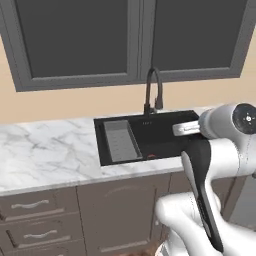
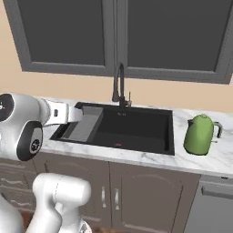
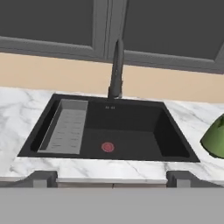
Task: Navigate to the fridge.
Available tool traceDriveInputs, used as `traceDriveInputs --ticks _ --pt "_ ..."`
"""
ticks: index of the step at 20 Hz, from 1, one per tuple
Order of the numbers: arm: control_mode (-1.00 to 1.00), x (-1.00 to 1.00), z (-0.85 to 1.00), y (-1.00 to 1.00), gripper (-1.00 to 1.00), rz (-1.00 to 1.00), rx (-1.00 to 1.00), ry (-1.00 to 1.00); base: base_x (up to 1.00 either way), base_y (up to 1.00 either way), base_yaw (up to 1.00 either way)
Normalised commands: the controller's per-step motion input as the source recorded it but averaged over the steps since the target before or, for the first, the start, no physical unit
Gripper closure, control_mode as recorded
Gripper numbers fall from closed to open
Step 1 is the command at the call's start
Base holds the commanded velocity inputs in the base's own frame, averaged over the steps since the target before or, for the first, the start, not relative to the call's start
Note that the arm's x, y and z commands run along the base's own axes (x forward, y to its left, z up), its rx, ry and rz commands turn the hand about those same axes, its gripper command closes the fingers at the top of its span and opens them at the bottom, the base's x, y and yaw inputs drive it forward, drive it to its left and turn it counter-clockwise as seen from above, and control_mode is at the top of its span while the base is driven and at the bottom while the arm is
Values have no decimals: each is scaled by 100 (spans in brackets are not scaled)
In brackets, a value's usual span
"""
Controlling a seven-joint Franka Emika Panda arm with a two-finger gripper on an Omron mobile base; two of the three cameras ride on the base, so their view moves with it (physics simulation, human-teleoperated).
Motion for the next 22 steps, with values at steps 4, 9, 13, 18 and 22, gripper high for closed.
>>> traceDriveInputs --ticks 4,9,13,18,22 --pt "100 0 0 0 -100 0 0 0 -100 13 0" --pt "100 0 0 0 -100 0 0 0 -61 51 38" --pt "100 0 0 0 -100 0 0 0 0 11 91" --pt "100 0 0 0 -100 0 0 0 0 0 100" --pt "100 0 0 0 -100 0 0 0 0 0 100"
